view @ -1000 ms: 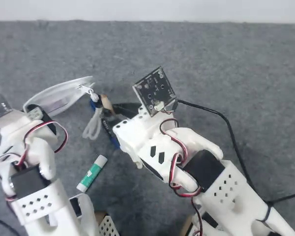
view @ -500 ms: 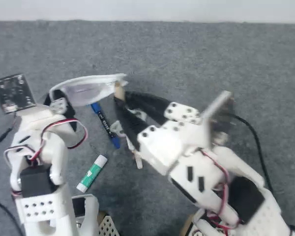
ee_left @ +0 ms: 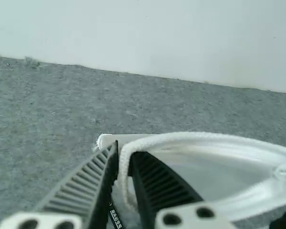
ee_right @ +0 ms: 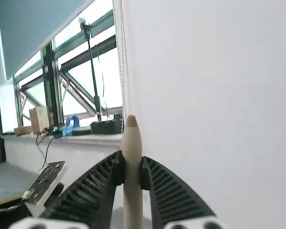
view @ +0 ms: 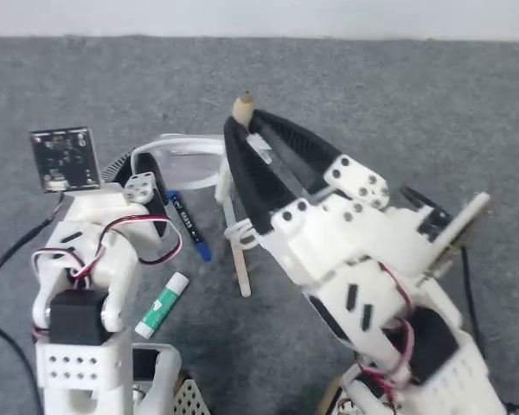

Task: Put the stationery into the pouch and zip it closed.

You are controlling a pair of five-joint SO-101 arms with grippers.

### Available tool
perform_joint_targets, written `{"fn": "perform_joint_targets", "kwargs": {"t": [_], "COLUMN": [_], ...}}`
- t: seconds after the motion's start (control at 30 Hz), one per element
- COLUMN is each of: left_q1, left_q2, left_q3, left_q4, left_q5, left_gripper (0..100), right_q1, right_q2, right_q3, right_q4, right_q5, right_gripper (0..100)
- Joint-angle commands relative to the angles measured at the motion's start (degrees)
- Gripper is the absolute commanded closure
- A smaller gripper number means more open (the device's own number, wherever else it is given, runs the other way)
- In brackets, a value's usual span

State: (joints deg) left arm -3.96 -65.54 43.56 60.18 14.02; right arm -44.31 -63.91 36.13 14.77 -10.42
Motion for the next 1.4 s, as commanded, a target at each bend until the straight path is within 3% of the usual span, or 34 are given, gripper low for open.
{"fn": "perform_joint_targets", "kwargs": {"t": [0.0,0.23,0.6,0.83,1.1,1.37], "left_q1": [0.35,0.35,0.00,0.00,0.00,0.00], "left_q2": [0.18,0.18,0.18,0.18,0.09,0.09], "left_q3": [-1.27,-1.19,-0.48,-0.48,-0.48,-0.48], "left_q4": [-0.35,-0.35,-0.35,-0.35,-0.35,-0.18], "left_q5": [0.88,0.88,0.88,0.88,0.88,0.79], "left_gripper": [99,99,99,99,99,99], "right_q1": [1.54,2.07,2.15,1.89,1.80,1.71], "right_q2": [-1.10,-0.84,10.33,10.86,10.42,10.33], "right_q3": [4.22,14.77,23.21,31.03,34.11,31.47], "right_q4": [-13.32,-28.70,-41.98,-48.40,-48.22,-37.23], "right_q5": [-0.09,3.52,5.36,12.84,13.01,12.92], "right_gripper": [99.3,99.3,99.3,99.3,99.3,99.1]}}
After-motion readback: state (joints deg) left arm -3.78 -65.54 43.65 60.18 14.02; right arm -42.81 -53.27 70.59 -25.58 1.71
